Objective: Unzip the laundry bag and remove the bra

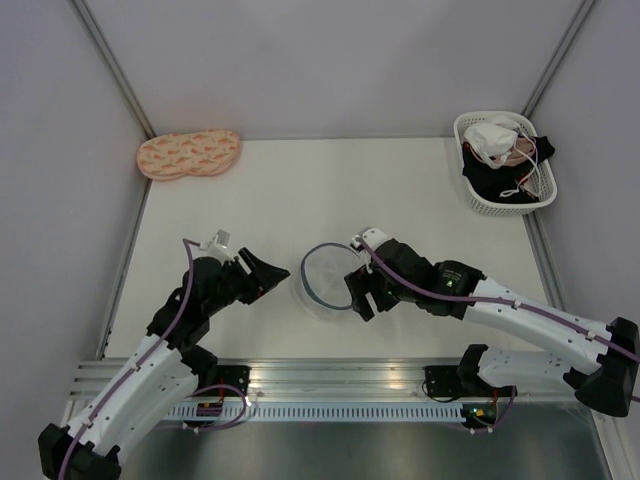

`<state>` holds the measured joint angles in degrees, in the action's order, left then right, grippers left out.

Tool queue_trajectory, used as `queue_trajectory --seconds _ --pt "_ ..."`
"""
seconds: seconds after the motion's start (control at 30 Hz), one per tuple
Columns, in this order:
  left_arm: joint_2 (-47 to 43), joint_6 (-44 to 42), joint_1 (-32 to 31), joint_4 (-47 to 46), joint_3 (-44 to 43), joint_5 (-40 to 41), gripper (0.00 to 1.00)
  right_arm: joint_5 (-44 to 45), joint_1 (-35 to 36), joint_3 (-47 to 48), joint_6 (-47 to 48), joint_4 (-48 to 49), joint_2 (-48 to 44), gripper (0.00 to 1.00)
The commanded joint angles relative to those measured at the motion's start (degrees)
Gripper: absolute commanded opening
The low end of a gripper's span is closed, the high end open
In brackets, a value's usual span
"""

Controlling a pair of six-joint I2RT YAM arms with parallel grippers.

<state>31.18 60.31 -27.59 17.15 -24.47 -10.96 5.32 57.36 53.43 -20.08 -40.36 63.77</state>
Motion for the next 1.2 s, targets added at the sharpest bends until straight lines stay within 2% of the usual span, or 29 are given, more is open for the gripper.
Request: queue_trajectory --seconds 0.0,0.07,0.1,0.23,0.5,0.6,0.63,0.7,0.73,0.77,1.17 --pt "5.3 -3.7 0.2 -8.1 2.0 -2.4 0.64 -1.6 0.1 3.7 0.3 1.9 -1.9 0.85" --pt "8.4 -4.3 0.2 -12.7 3.4 -6.0 0.63 0.5 0.1 5.5 -1.4 3.4 -0.4 0.83" --pt "12.6 -4.9 0.2 -16.5 3.8 -7.7 0.62 0.5 0.0 6.9 -2.1 4.6 3.5 0.82" --pt "21.4 -7.0 0.1 -22.7 3.4 -9.1 0.57 0.7 0.0 10.7 -3.4 7.6 8.9 0.79" --pt "26.6 -7.8 0.1 -30.3 4.0 -9.6 0.55 3.5 0.0 16.8 -5.8 11.1 18.5 0.74" --pt "29.0 -8.1 0.1 -31.5 4.4 -9.6 0.41 4.0 0.0 18.5 -6.6 11.7 21.0 0.70" --pt "29.9 -7.9 0.1 -32.0 5.0 -10.0 0.32 4.9 0.0 19.3 -7.3 11.9 21.7 0.69" --pt "32.2 -7.3 0.0 -34.4 5.6 -10.3 0.22 5.6 0.0 20.0 -7.7 11.7 23.2 0.65" --pt "33.1 -7.0 -0.2 -35.2 6.1 -10.3 0.10 5.8 0.0 20.6 -8.2 11.7 23.7 0.63" --pt "33.8 -6.5 -0.5 -36.0 6.4 -10.3 0.03 6.1 0.0 20.7 -8.3 11.4 24.6 0.62" --pt "43.3 -4.3 -3.6 -44.5 5.9 -9.9 0.02 6.5 0.2 18.9 -10.5 10.6 25.9 0.61"
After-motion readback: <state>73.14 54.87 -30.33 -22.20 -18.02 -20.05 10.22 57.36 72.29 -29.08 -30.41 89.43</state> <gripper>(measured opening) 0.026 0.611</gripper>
